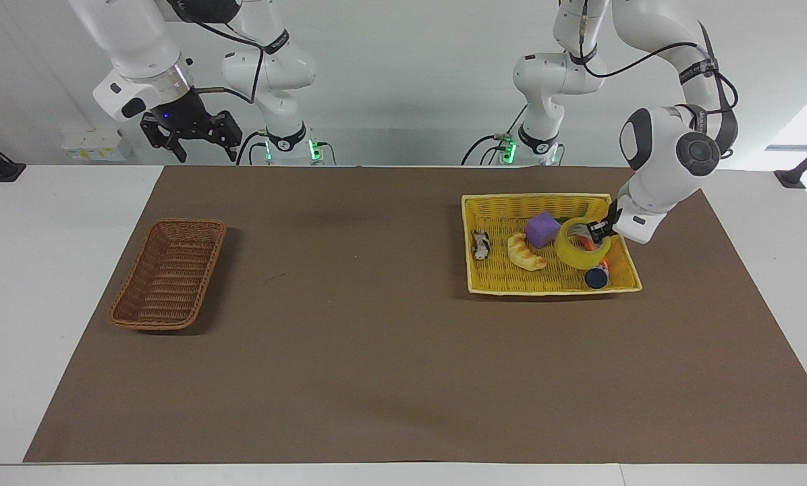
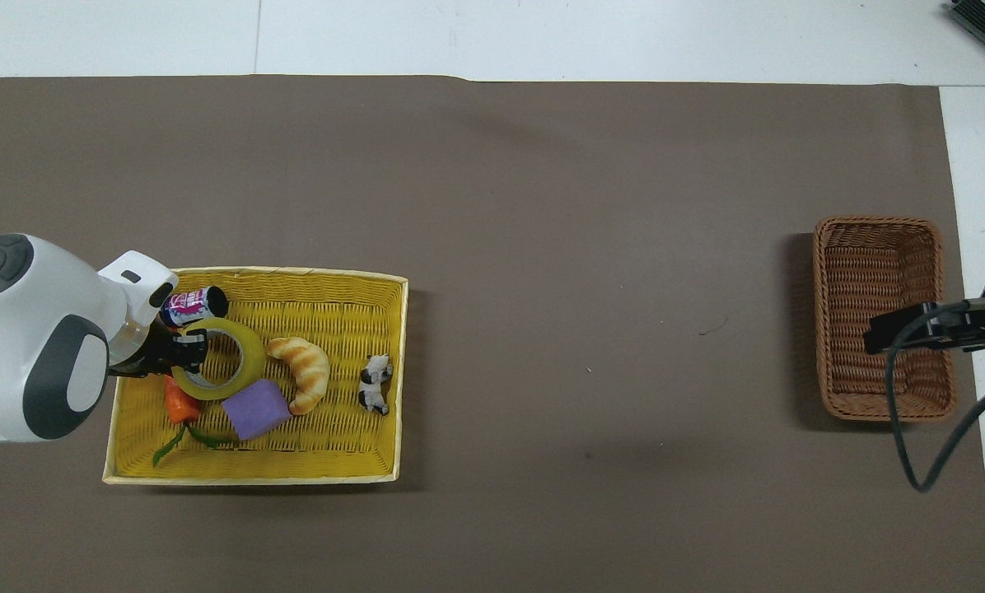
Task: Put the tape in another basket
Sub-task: 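Lift the tape with the left gripper while the right gripper approaches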
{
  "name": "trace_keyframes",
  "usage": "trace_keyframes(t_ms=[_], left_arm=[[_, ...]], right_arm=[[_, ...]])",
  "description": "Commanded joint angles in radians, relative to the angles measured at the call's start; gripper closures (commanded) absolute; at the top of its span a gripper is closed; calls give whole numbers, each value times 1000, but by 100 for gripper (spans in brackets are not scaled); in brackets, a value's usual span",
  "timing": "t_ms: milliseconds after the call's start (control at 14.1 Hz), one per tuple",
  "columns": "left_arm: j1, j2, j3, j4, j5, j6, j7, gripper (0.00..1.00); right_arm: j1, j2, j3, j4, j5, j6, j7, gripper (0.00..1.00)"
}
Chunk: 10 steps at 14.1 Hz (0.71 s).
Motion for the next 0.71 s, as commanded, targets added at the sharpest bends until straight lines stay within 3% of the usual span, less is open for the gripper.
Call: trace_keyframes(t_ms=[0,213,640], left_arm=[[15,1,-1,75,-11,-63,-6,100],[-2,14,-7,113,-25,-62,-5,100],[-63,17,-33,193,-236,-139,-69,100]], right_arm=[[-13,-22,5,-22,124,-6,11,0],[26,-24,17,-23,159,3,102,0],[135,-25,22,-29,252,104,326,0]])
